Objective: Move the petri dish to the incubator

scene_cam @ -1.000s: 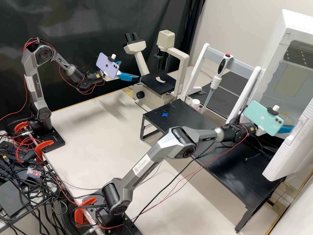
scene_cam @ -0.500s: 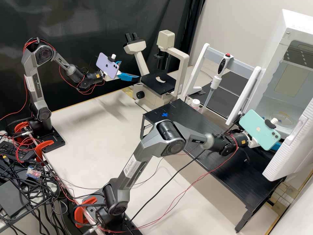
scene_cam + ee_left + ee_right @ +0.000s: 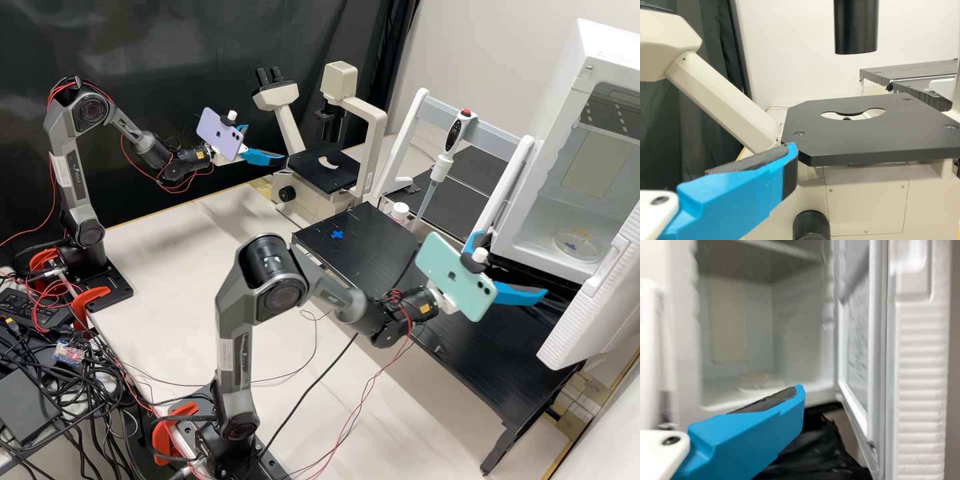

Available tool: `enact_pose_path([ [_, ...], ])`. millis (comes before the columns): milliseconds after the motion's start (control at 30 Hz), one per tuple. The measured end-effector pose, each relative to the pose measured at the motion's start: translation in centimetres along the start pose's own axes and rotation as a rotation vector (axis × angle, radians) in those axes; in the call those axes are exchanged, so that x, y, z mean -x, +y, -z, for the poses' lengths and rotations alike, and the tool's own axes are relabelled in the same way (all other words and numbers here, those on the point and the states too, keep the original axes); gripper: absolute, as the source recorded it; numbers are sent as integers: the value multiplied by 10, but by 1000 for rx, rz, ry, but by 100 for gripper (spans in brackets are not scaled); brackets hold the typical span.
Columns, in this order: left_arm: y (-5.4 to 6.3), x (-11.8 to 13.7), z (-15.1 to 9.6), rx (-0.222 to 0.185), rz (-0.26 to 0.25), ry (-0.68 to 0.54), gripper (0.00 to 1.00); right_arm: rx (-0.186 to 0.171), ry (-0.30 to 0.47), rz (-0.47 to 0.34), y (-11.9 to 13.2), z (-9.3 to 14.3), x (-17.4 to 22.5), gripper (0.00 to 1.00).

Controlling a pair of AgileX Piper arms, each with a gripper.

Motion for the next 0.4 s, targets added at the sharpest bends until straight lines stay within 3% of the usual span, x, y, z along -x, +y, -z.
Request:
enact_pose_path([
  [133,0,0,0,0,0,0,100,-23,64,3,-5,17,35,100],
  [400,0,0,0,0,0,0,100,-165,127,85,-22,36,97,100],
])
